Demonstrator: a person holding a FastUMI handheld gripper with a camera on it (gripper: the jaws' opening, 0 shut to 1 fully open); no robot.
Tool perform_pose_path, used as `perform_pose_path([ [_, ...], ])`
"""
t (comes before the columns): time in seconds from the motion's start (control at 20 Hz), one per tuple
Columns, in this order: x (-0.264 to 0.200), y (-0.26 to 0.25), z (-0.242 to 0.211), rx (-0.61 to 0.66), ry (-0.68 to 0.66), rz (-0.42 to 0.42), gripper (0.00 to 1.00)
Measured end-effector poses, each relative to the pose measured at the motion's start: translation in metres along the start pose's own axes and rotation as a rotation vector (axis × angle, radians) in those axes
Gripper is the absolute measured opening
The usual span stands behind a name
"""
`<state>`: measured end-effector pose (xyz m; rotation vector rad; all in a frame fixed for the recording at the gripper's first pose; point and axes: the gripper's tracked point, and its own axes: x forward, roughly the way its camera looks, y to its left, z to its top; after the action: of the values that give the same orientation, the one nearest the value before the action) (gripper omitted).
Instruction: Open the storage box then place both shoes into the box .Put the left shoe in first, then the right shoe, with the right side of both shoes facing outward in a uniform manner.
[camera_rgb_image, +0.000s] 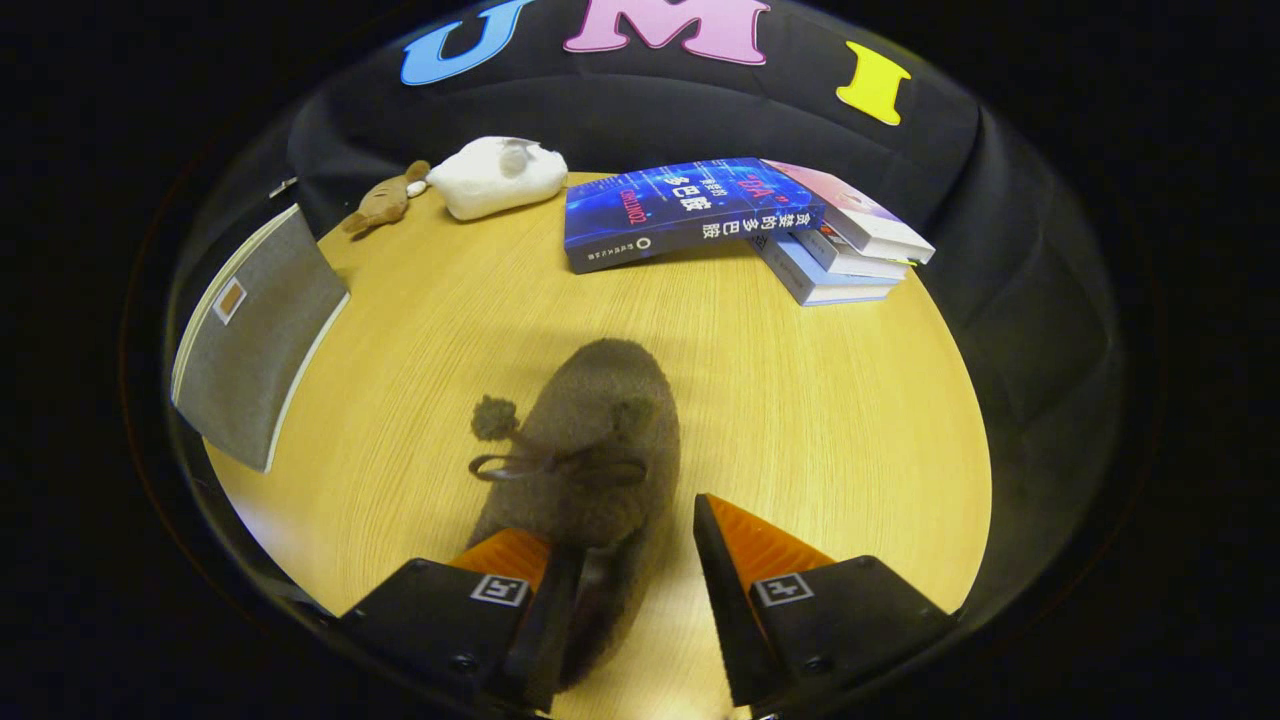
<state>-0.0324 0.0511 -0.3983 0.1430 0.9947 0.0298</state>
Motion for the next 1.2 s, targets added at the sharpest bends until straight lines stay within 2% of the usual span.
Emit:
perform_pose_path([
  [0.05, 0.005, 0.001, -0.001, -0.001, 0.008, 0.0, 0.48],
  [0.15, 0.007, -0.011, 0.001, -0.001, 0.001, -0.065, 0.25],
  [0.2, 0.004, -0.011, 0.002, 0.019, -0.005, -0.072, 0.13],
  [0.25, 0.0, -0.01, 0.002, 0.028, -0.007, -0.075, 0.08],
  [0.45, -0.031, -0.003, 0.018, 0.087, -0.051, -0.066, 0.08],
  [0.7, -0.085, 0.03, 0.073, 0.125, -0.141, -0.047, 0.08],
  [1.0, -0.14, 0.133, 0.159, 0.172, -0.248, 0.081, 0.08],
  [1.2, -0.16, 0.215, 0.204, 0.178, -0.276, 0.164, 0.08],
])
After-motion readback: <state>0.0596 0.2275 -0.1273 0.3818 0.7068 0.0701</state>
